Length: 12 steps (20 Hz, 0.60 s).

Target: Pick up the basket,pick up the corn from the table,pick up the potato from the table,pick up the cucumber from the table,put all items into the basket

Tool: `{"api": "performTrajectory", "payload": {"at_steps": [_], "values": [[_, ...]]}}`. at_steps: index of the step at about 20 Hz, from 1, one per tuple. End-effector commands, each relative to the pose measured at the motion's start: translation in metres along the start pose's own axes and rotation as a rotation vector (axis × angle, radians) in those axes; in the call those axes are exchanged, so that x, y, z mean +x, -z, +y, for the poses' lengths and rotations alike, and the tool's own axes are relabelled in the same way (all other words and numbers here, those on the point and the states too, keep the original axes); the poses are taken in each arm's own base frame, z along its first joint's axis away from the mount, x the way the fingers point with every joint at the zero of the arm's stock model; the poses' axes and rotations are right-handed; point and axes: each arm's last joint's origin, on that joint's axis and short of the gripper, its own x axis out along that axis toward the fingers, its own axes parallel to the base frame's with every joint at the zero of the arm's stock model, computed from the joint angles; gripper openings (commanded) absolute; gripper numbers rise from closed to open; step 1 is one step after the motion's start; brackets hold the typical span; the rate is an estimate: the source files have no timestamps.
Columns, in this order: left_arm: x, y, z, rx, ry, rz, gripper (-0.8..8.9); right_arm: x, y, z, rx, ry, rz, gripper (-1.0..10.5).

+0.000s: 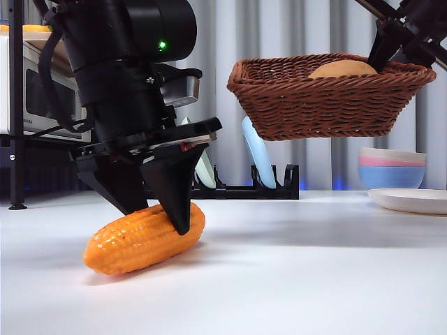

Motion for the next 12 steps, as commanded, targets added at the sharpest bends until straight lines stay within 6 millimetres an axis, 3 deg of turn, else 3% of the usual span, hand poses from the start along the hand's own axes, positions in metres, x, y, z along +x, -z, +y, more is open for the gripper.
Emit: {"api": "performTrajectory", "payload": {"at_steps": [1, 4, 7, 12], "values": [[0.009, 0.006, 0.0, 0.033, 0.005, 0.067, -0.08, -0.006, -0.005, 0.004, -0.013, -0.02, -0.03, -0.2], [-0.003, 0.015, -0.001, 0.086, 0.09, 0.143, -0.08, -0.006, -0.005, 0.004, -0.013, -0.02, -0.03, -0.2], [-0.029, 0.03, -0.003, 0.159, 0.236, 0.237, -0.08, -0.006, -0.005, 0.004, -0.013, -0.02, -0.031, -0.2], [-0.098, 0.061, -0.006, 0.293, 0.474, 0.228, -0.08, -0.006, -0.005, 0.004, -0.013, -0.02, -0.031, -0.2]]}}
